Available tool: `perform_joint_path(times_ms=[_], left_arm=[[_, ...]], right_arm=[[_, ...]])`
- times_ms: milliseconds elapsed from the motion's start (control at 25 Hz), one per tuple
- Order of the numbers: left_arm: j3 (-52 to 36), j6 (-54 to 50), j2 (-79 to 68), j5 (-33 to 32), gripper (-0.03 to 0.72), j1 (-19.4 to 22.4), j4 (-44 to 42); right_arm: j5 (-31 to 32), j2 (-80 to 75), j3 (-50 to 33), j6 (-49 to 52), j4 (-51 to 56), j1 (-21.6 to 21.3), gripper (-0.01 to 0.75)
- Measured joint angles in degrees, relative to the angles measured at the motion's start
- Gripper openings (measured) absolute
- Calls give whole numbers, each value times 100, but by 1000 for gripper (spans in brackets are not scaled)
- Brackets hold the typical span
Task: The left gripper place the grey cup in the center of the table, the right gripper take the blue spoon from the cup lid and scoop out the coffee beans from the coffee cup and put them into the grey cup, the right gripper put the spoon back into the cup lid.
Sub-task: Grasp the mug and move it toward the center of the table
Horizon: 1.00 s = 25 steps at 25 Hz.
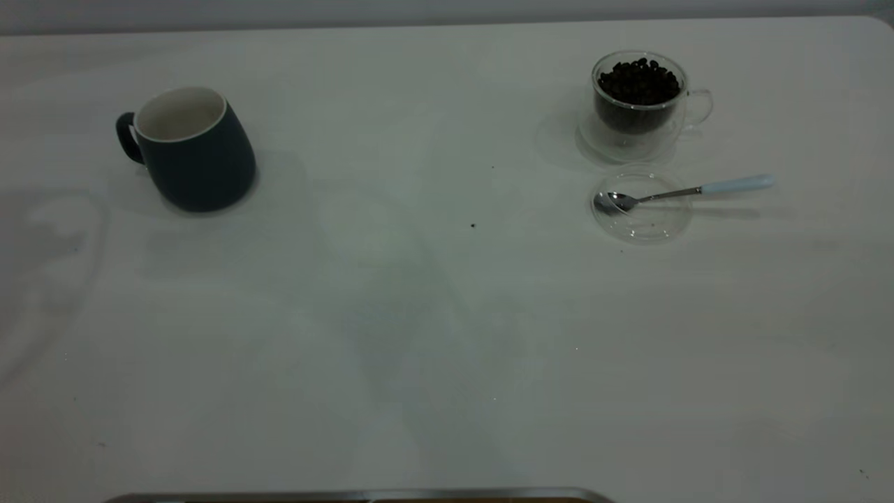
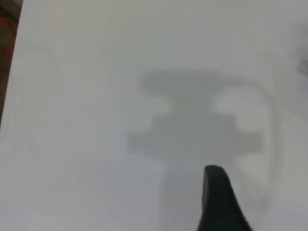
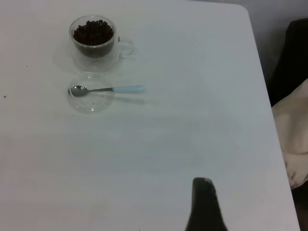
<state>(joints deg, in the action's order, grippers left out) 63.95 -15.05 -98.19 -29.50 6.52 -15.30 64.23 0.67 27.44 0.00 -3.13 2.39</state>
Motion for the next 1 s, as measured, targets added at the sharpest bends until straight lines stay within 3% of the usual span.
perform_joint_path(times_ms=[360,640,1000], left_arm=[[2194,1360,-2136,-808,508,111,357],[3947,1851,-3610,-1947,495,111,609],[4119,2232,-3996,-1674,495,111,450]], right_arm=[[0,0,0,0,0,0,562],[0,0,0,0,-4,0,562],[0,0,0,0,-4,0,562]])
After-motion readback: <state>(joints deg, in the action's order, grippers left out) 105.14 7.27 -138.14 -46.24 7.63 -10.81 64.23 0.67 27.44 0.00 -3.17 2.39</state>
